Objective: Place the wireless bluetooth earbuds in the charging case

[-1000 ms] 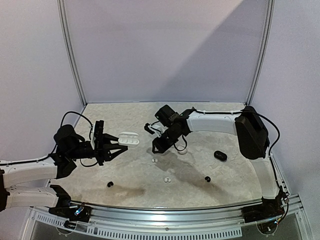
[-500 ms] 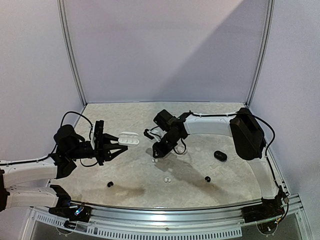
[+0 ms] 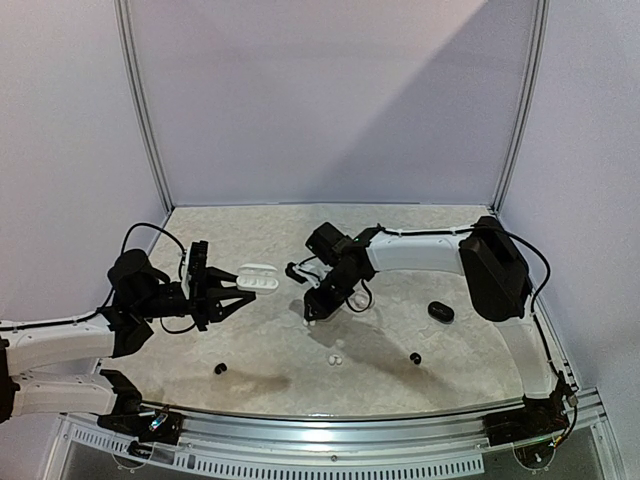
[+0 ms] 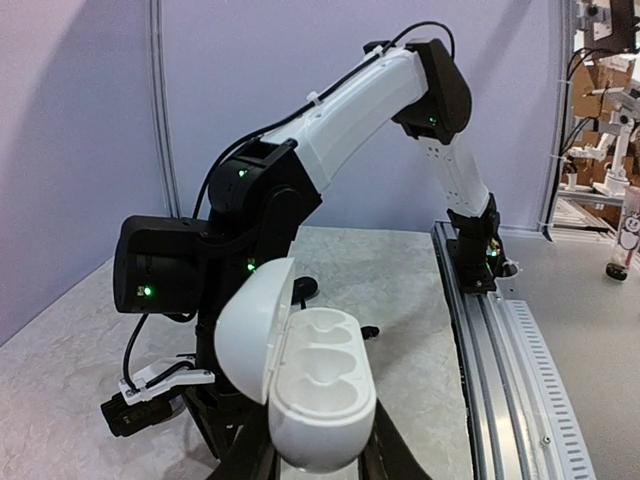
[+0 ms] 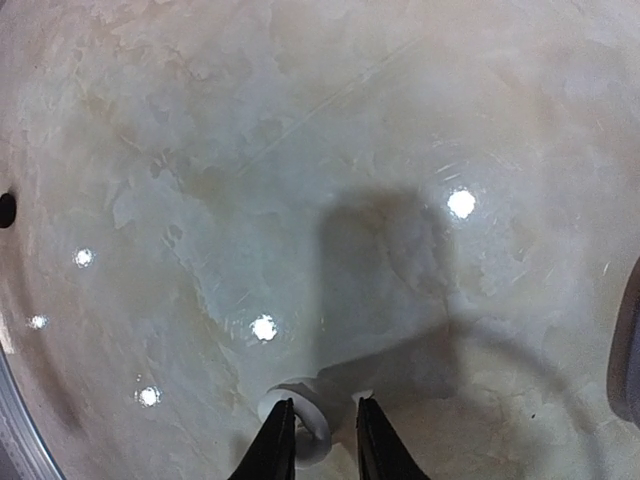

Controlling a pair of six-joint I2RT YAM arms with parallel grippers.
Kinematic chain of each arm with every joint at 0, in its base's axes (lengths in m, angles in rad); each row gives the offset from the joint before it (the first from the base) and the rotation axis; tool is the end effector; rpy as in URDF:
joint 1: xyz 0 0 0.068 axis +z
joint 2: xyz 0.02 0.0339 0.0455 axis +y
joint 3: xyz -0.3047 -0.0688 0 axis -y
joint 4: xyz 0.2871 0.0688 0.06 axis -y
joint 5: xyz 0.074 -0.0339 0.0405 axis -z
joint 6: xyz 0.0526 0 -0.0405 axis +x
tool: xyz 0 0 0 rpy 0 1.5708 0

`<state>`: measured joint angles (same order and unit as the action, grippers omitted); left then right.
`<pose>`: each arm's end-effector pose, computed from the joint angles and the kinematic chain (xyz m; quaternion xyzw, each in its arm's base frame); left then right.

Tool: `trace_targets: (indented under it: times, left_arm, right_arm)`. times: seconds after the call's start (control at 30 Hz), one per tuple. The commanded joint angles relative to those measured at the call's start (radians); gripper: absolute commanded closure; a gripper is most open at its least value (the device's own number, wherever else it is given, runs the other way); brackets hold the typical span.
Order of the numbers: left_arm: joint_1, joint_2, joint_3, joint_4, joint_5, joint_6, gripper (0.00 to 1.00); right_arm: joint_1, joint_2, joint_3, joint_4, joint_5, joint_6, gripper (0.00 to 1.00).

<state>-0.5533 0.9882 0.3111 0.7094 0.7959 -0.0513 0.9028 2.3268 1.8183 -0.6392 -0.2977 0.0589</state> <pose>0.1712 -0.1499 0.2384 0.4290 0.5520 -0.4545 0.5520 0.3348 0.4492 0.1345 -0.4244 0.8693 0.2246 0.1170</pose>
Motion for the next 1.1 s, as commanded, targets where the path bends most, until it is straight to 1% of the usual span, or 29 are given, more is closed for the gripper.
trace_targets:
  times: [0.0, 0.1, 0.3, 0.37, 0.4, 0.43, 0.57, 0.67, 0.77, 0.83, 0.87, 0.93, 0.97, 1.07]
  left_arm:
    - [0.012, 0.000, -0.010, -0.016, -0.008, 0.020, 1.00]
    - [0.012, 0.002, -0.012, -0.016, -0.008, 0.027, 1.00]
    - [0.012, 0.002, -0.010, -0.020, -0.006, 0.040, 1.00]
    - [0.012, 0.001, -0.009, -0.023, -0.005, 0.042, 1.00]
    - [0.012, 0.001, -0.009, -0.024, -0.005, 0.042, 1.00]
    - [0.012, 0.003, -0.009, -0.024, -0.005, 0.042, 1.00]
    - [0.012, 0.005, -0.007, -0.025, -0.001, 0.046, 1.00]
    - [0.012, 0.004, -0.004, -0.021, 0.002, 0.047, 1.00]
    - [0.012, 0.006, -0.003, -0.014, 0.020, 0.046, 1.00]
    - [0.012, 0.008, -0.003, -0.007, 0.039, 0.049, 1.00]
    - [0.012, 0.009, -0.003, -0.005, 0.050, 0.050, 1.00]
    - [0.011, 0.016, -0.003, 0.010, 0.066, 0.050, 1.00]
    - [0.010, 0.020, -0.003, 0.018, 0.078, 0.050, 1.00]
    - [0.005, 0.028, 0.001, 0.031, 0.109, 0.080, 1.00]
  right_arm:
    - [0.021, -0.028, -0.041, -0.051, -0.021, -0.005, 0.81]
    - [0.021, -0.043, -0.049, -0.050, -0.037, -0.001, 0.85]
    - [0.025, -0.052, -0.055, -0.058, -0.054, 0.006, 0.86]
    - [0.027, -0.053, -0.060, -0.060, -0.051, 0.008, 0.91]
    - [0.027, -0.058, -0.063, -0.056, -0.045, 0.009, 0.97]
    - [0.029, -0.062, -0.065, -0.053, -0.042, 0.009, 1.00]
    - [0.029, -0.088, -0.067, -0.049, -0.046, 0.010, 1.00]
    - [0.029, -0.133, -0.069, -0.060, -0.009, 0.001, 1.00]
    - [0.027, -0.229, -0.071, -0.072, 0.078, -0.022, 1.00]
    - [0.027, -0.314, -0.086, -0.048, 0.130, -0.040, 1.00]
    - [0.028, -0.387, -0.105, -0.019, 0.147, -0.049, 1.00]
    - [0.029, -0.501, -0.176, 0.088, 0.150, -0.093, 1.00]
    - [0.031, -0.586, -0.220, 0.158, 0.141, -0.115, 1.00]
    - [0.059, -0.732, -0.347, 0.358, 0.095, -0.174, 1.00]
